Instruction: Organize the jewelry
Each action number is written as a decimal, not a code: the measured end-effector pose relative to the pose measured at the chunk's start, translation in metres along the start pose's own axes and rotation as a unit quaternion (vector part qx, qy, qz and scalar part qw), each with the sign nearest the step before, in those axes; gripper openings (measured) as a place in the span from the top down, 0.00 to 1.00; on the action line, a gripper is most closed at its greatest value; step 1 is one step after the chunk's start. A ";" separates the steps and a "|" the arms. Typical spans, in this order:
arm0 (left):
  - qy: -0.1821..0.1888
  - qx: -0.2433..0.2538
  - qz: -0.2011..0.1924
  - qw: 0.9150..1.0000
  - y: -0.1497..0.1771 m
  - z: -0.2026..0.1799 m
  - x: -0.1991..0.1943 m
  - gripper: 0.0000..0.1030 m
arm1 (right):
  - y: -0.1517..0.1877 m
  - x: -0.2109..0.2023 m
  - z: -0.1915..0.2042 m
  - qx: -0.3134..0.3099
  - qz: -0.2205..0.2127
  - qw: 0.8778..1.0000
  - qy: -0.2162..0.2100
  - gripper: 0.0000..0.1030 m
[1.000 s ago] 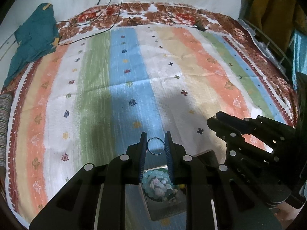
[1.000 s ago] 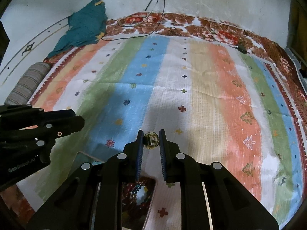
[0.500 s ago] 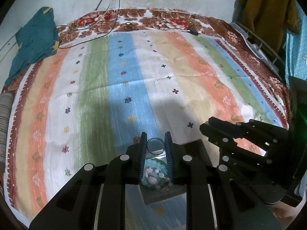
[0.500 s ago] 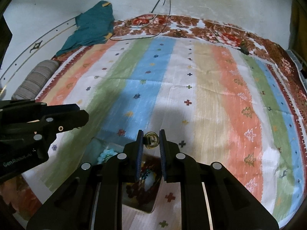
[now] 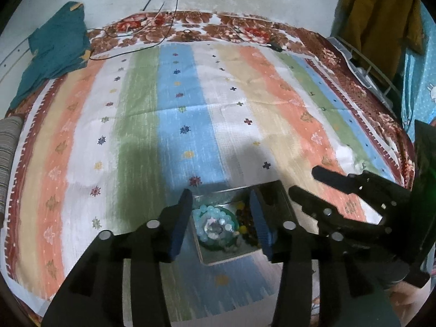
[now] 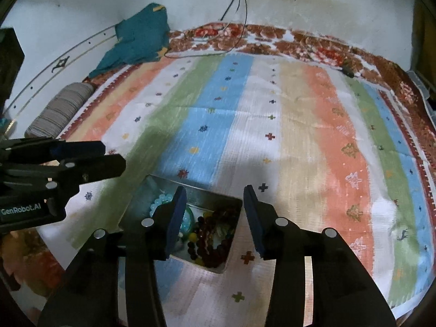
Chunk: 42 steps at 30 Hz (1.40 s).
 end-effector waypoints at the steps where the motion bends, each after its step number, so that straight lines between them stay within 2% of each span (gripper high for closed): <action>1: 0.001 0.001 -0.002 1.000 0.002 0.000 -0.002 0.49 | 0.002 -0.004 0.000 0.000 -0.004 1.000 0.001 0.54; 3: 0.002 0.005 -0.006 1.000 0.006 0.000 -0.006 0.41 | 0.006 -0.011 -0.001 0.001 -0.012 1.000 0.002 0.47; 5: 0.001 0.008 -0.012 1.000 0.010 0.000 -0.012 0.38 | 0.011 -0.018 -0.002 0.005 -0.018 1.000 0.002 0.45; 8: 0.004 0.011 -0.021 1.000 0.017 0.001 -0.020 0.29 | 0.019 -0.031 0.000 -0.001 -0.032 0.999 0.003 0.35; 16: 0.002 0.016 -0.039 0.999 0.031 0.005 -0.032 0.06 | 0.034 -0.042 0.001 -0.008 -0.037 0.999 0.003 0.19; 20: -0.013 0.023 -0.044 0.999 0.039 0.008 -0.036 0.06 | 0.039 -0.049 0.000 -0.004 -0.046 0.999 0.002 0.10; 23: -0.019 0.030 -0.050 0.998 0.046 0.007 -0.040 0.06 | 0.042 -0.054 -0.003 0.000 -0.050 0.999 0.002 0.08; 42: -0.006 0.033 -0.069 0.997 0.060 0.004 -0.052 0.06 | 0.058 -0.072 -0.007 0.018 -0.065 0.998 -0.003 0.08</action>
Point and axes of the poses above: each gripper's, at about its wrist camera, not at the fingertips, and x roughly the way its jaws point, z to its left, y to its underside, the point moved 2 cm from there along x, roughly the way its jaws point, and after that the axes turned 9 degrees about -x, right-handed, at the moved point
